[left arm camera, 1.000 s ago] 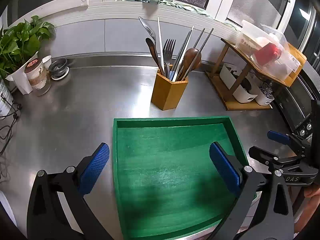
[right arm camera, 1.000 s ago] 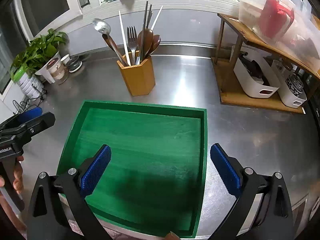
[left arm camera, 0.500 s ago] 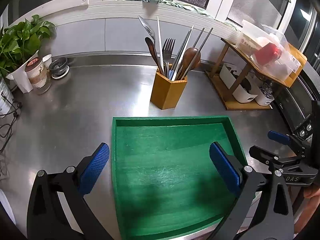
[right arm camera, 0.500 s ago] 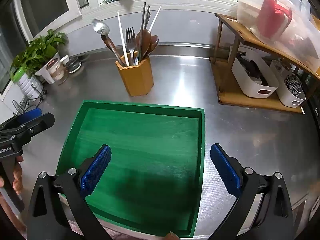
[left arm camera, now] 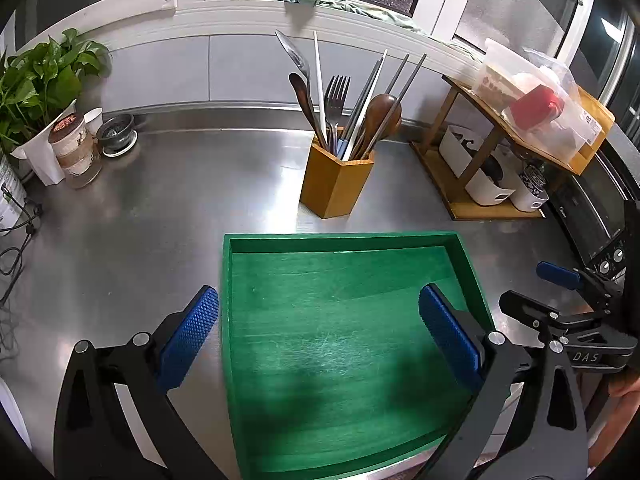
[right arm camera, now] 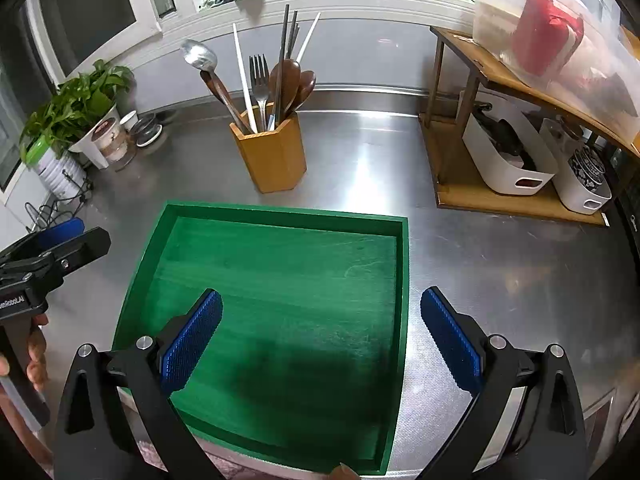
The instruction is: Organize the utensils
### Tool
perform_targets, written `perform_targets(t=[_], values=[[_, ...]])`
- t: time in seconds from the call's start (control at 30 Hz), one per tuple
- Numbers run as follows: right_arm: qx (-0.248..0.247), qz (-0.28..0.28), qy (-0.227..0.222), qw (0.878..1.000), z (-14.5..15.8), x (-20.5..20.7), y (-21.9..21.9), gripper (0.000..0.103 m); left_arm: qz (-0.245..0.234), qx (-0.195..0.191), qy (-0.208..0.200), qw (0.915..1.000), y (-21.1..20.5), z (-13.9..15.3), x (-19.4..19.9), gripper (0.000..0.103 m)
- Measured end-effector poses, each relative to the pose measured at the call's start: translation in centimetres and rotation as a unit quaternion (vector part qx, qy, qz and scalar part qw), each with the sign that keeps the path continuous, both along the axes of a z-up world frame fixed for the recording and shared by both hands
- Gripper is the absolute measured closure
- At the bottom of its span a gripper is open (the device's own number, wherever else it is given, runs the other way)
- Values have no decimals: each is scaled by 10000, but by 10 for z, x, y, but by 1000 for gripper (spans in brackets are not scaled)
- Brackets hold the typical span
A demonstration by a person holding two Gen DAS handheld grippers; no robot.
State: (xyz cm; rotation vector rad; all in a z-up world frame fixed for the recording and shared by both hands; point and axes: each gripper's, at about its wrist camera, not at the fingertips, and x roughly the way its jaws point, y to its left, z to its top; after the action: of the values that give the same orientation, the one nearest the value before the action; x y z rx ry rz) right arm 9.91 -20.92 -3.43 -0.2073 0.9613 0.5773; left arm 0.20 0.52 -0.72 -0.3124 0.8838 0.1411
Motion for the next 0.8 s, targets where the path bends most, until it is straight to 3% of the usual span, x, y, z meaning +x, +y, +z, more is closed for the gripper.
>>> perform_targets(t=[0.8], values=[[-7, -2, 46, 10000, -2, 1, 2, 4, 8, -12, 25, 10000, 1, -1, 0, 8]])
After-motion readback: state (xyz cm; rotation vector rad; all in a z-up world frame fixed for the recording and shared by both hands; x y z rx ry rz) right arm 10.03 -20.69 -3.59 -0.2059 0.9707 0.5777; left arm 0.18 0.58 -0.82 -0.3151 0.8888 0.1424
